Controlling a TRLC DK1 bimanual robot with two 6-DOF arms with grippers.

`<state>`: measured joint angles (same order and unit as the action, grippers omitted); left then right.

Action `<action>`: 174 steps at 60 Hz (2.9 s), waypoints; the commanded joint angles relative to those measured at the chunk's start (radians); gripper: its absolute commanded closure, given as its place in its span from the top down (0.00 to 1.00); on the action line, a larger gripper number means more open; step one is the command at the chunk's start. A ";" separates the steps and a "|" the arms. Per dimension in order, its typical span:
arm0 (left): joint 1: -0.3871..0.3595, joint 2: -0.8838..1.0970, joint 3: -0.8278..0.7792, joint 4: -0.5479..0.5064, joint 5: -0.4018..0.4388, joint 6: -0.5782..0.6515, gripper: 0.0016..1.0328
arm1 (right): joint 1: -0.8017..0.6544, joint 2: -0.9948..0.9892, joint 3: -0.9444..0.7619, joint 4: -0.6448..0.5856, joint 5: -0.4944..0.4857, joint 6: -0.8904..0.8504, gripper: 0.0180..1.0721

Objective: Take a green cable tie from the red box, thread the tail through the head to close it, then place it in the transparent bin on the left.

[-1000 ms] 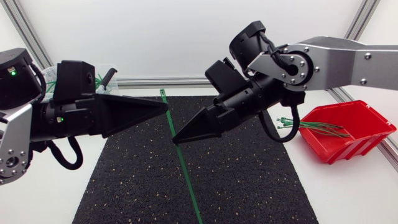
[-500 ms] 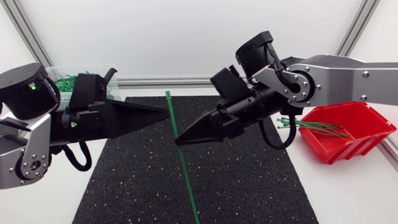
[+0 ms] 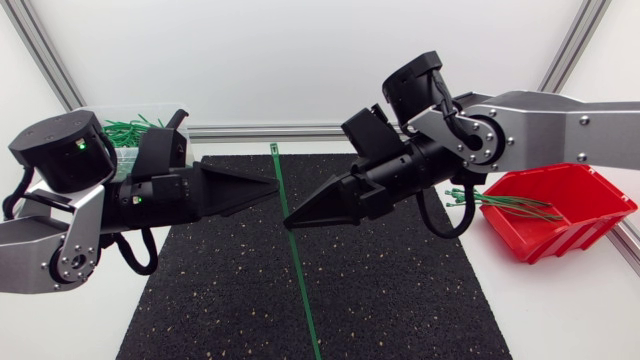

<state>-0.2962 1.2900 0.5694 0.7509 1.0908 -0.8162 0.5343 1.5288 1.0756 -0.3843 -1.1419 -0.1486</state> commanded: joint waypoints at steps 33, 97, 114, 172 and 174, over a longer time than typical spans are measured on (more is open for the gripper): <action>0.017 0.029 0.050 0.031 -0.022 -0.067 0.35 | -0.002 0.073 -0.029 0.027 -0.004 0.037 0.06; 0.019 0.060 0.080 0.033 -0.042 -0.109 0.04 | 0.024 0.076 -0.031 0.036 0.041 0.040 0.06; 0.065 0.060 0.133 0.027 -0.012 -0.150 0.04 | 0.030 0.024 -0.037 0.036 0.122 0.038 0.56; 0.161 0.218 0.403 -0.527 -0.028 0.244 0.04 | -0.073 -0.058 -0.065 0.078 0.686 -0.631 0.97; 0.155 0.229 0.419 -0.548 -0.029 0.252 0.04 | -0.065 -0.070 -0.088 0.131 0.719 -0.658 0.97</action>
<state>-0.1257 1.4876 0.9337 0.2291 1.0641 -0.6144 0.4576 1.4826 1.0435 -0.3309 -0.4679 -0.7166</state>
